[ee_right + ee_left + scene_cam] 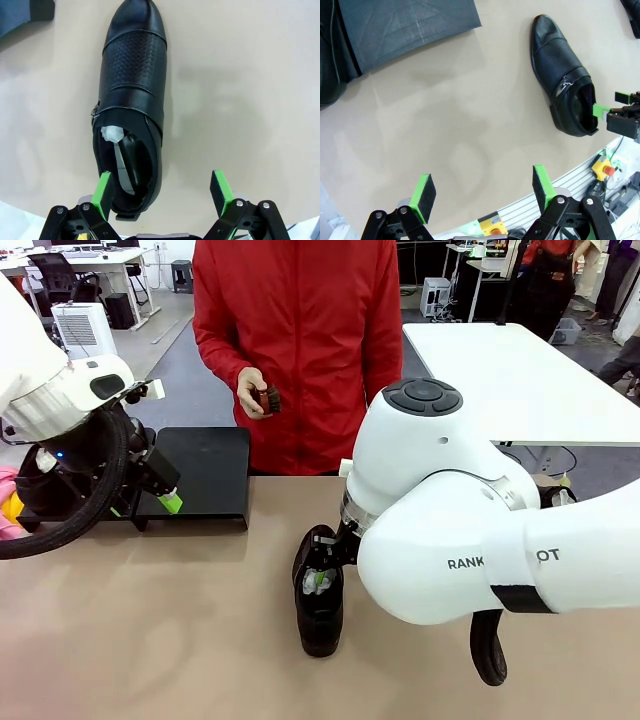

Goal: Organize the shoes by placing them on the stand.
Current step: Place the Shoe from the middle of the table onto the Shoes Stand.

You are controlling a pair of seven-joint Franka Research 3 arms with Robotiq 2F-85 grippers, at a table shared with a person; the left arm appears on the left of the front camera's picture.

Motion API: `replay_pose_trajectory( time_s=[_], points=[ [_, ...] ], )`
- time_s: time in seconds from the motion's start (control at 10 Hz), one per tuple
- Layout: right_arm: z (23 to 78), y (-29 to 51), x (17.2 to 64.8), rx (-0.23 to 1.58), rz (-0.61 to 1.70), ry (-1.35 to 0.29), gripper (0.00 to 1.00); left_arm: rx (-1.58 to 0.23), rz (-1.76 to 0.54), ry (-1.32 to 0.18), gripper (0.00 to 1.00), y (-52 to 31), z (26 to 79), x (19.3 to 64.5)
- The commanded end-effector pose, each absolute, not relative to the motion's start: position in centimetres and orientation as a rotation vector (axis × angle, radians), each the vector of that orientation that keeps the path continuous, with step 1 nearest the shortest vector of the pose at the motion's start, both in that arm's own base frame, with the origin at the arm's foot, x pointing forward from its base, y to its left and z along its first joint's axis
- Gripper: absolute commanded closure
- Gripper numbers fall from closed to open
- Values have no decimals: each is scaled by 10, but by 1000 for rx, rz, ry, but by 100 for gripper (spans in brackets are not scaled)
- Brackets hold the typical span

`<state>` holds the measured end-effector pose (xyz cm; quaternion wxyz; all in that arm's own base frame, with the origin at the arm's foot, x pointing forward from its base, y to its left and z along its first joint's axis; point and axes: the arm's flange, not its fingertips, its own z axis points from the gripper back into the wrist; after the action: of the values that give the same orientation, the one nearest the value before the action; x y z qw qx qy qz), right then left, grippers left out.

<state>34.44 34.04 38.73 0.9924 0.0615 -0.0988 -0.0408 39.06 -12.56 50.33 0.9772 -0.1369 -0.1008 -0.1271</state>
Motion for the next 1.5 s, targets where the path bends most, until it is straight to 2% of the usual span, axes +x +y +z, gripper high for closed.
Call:
replay_pose_trajectory(
  time_s=[0.0,0.3,0.5,0.6,0.9,1.1,1.4],
  points=[
    [404,293,358,119,-207,-223,0,-254,-313,-190,0,-161,501,383],
    [419,195,385,125,-506,-243,0,-248,-305,-299,0,-279,495,345],
    [403,177,394,48,-656,-216,0,-209,-297,-351,0,-337,490,345],
    [421,178,395,120,-495,-239,0,-213,-294,-337,0,-361,490,353],
    [421,178,395,120,-495,-239,0,-179,-183,-224,0,-419,474,352],
    [421,178,395,120,-495,-239,0,-148,-57,-149,0,-431,463,359],
    [421,178,395,120,-495,-239,0,-143,-5,-60,0,-447,432,357]
  ],
)
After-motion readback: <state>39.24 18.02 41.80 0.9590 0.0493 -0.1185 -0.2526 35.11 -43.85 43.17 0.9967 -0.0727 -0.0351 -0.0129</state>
